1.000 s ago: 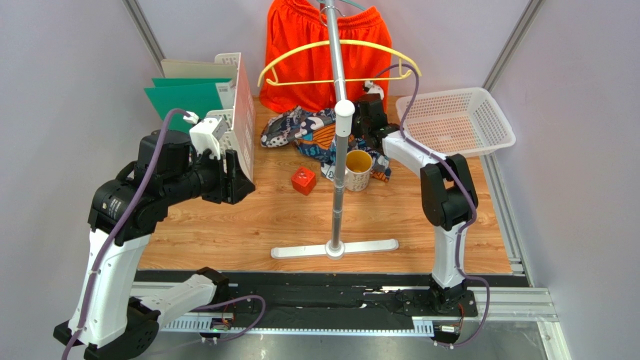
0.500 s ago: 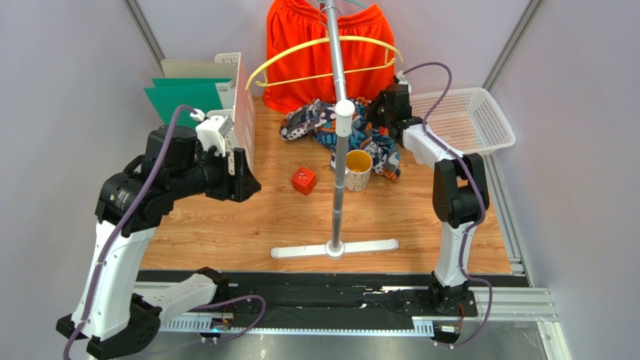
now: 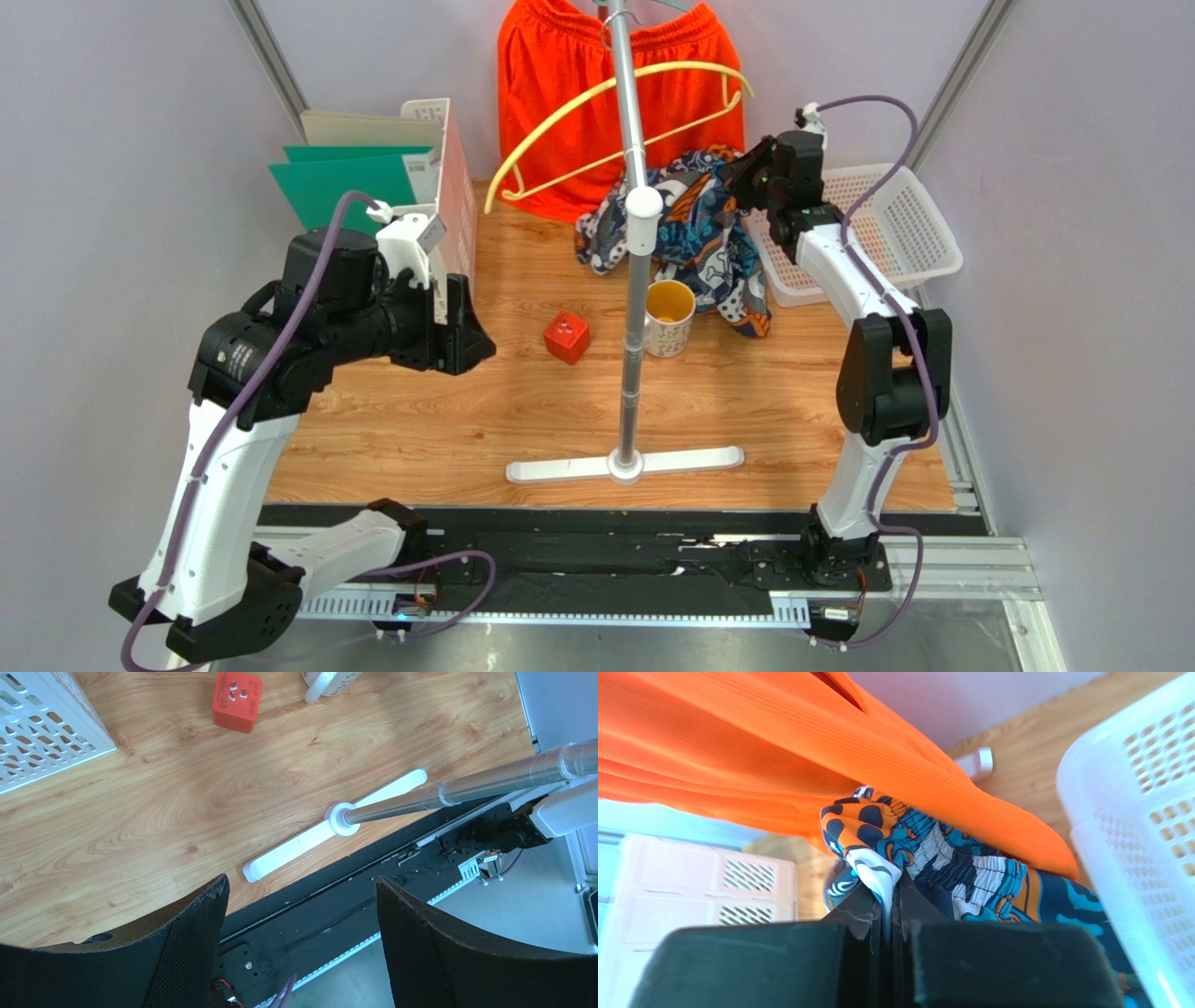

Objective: Remove the shorts from the hanger

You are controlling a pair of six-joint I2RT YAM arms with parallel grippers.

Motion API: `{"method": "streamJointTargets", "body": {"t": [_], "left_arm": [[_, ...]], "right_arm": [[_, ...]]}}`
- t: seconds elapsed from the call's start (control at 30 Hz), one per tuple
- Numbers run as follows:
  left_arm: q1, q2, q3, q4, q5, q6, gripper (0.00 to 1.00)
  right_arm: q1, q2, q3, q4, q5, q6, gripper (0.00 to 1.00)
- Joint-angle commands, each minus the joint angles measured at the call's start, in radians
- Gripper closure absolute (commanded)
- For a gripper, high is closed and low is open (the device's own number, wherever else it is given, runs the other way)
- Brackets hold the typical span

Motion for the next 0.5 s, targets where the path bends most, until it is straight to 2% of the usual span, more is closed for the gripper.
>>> {"method": "streamJointTargets", "body": {"t": [0.0, 0.27, 0.47], "left_arm": [[-0.003, -0.001, 0.013, 0.025, 0.018, 0.016, 0.19], [-0.003, -0.006, 0.004, 0.027, 0.023, 0.010, 0.19], [-0.003, -0.015, -0.002, 0.025, 0.023, 0.011, 0.19]], "right_arm": [[-0.024, -0.112, 0.055, 0.052, -0.014, 0.028, 1.00], [-0.044, -0.188, 0.127, 0.016, 0.009, 0.066, 1.00], [-0.059, -0.216, 0.219, -0.035, 0.118, 0.016, 1.00]]}}
